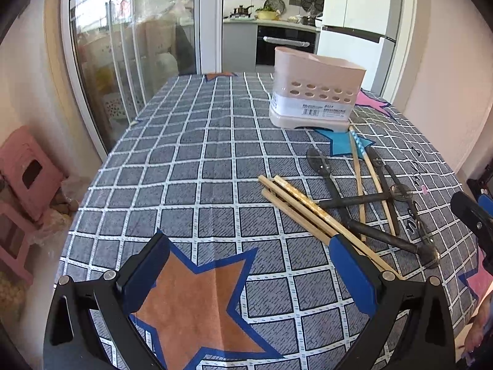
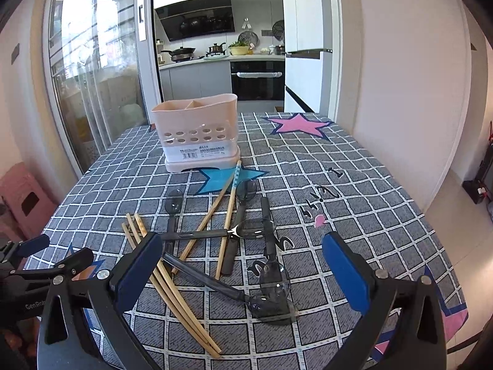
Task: Organize utensils
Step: 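Lower the left tool to the wooden spatula and close on it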
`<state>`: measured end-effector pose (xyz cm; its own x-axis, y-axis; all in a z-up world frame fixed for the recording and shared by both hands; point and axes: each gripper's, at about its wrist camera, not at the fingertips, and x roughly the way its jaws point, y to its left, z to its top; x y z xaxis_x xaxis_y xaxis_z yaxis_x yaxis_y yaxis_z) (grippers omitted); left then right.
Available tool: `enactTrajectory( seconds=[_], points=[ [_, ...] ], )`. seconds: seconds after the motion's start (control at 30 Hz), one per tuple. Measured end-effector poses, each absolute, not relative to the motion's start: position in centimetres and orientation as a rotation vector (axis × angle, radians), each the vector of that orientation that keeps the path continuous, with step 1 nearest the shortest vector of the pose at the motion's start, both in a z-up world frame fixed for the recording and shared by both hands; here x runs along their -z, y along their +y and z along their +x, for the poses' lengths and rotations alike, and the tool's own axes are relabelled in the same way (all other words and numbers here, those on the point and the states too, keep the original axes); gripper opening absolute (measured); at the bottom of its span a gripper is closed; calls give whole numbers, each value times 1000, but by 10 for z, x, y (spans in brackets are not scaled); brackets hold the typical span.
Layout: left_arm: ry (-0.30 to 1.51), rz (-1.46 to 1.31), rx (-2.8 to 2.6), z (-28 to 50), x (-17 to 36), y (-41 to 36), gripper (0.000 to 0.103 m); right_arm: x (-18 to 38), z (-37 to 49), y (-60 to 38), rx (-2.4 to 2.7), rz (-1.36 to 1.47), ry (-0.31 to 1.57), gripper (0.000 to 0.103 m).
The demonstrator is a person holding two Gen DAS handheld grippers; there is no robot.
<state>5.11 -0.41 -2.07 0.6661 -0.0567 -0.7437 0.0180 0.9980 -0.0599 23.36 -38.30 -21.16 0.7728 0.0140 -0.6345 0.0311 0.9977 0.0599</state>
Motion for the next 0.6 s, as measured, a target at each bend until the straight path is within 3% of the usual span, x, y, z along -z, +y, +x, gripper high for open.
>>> enactTrajectory(
  seconds=[0.33, 0.6],
  points=[
    [1042, -183, 65, 89, 37, 0, 103, 223, 273, -425, 36, 117, 884, 103],
    [1199, -227, 59, 113, 59, -12, 100, 257, 313, -448, 22, 126, 1149, 100]
  ],
)
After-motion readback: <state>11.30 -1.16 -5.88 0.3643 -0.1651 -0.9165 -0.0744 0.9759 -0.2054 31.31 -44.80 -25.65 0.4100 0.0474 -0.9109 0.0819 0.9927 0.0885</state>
